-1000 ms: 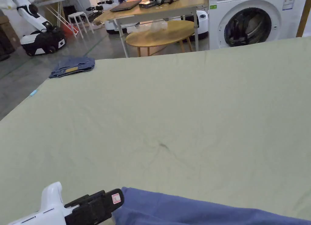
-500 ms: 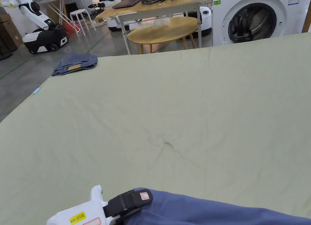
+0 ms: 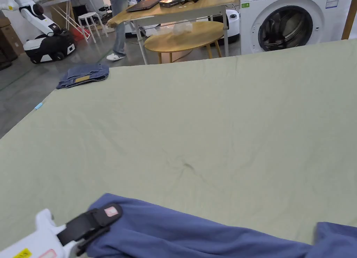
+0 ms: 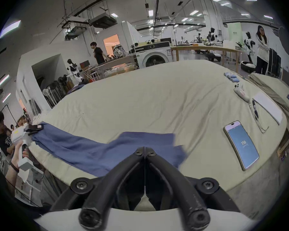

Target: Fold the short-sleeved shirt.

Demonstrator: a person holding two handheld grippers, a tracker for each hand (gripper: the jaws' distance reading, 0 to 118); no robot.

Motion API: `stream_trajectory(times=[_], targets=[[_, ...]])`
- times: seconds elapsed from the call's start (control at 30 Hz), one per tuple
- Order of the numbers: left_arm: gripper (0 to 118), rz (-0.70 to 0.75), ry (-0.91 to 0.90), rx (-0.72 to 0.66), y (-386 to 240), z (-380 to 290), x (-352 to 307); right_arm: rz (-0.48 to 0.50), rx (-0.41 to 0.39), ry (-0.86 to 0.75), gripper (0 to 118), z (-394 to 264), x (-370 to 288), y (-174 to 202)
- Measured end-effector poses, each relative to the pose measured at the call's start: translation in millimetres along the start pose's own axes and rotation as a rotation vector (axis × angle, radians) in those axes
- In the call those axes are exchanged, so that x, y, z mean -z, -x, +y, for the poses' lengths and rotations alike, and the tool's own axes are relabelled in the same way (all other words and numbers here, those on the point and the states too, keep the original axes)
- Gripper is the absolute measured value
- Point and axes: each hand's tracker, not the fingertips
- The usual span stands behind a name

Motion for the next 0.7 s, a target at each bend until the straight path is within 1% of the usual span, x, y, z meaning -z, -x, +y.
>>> stream_trajectory(times=[0.03, 0.1, 0.17, 0.2, 0.3, 0.33, 0.37, 0.43, 0.5, 0.57, 0.6, 0.63, 0.7], targets=[[3, 0.044, -0.029, 0.035, -9.7, 6.2, -10.9, 0.005, 0.005, 0.0, 0, -0.1, 0.3, -1.1], [3, 0.078, -0.052, 0.17, -25.5, 21.6, -28.2, 0.011, 0.013, 0.002, 0, -1.0, 1.6, -1.0], [3, 0.103, -0.021, 0.263, -53.4, 13.7, -25.2, 0.012, 0.016, 0.006, 0, -1.2, 3.6, -1.1], [3, 0.091, 0.018, 0.305, -66.5, 4.2, -17.2, 0.013, 0.018, 0.008, 0, -1.6, 4.8, 0.6], [3, 0.084, 0.118, 0.367, -92.1, -43.5, 34.4, 0.039, 0.053, 0.001, 0, -3.0, 6.5, 3.0], [3, 0.097, 0.148, 0.397, -95.0, -60.9, 54.3, 0.046, 0.064, 0.001, 0, -3.7, 6.9, 4.6], [3, 0.091, 0.218, 0.45, -90.7, -77.4, 78.7, 0.045, 0.069, 0.001, 0, -4.4, 5.4, 7.3], [3, 0.109, 0.357, 0.494, -92.7, -111.2, 118.8, 0.051, 0.071, -0.009, 0, -7.1, -0.5, 11.2], [3, 0.089, 0.399, 0.542, -97.9, -144.8, 145.3, 0.056, 0.07, -0.012, 0, -9.5, -5.4, 12.8], [5, 0.065, 0.472, 0.544, -102.9, -159.5, 160.4, 0.047, 0.068, -0.012, 0, -12.0, -7.3, 11.0], [17, 0.023, 0.5, 0.535, -106.7, -162.5, 161.1, 0.039, 0.069, -0.007, 0, -12.6, -7.2, 11.9], [50, -0.039, 0.506, 0.53, -112.9, -161.7, 156.4, 0.033, 0.071, -0.001, 0, -13.8, -6.3, 10.1], [51, -0.166, 0.471, 0.495, -118.1, -153.5, 145.2, 0.026, 0.085, 0.009, 0, -16.8, -4.2, 4.9]])
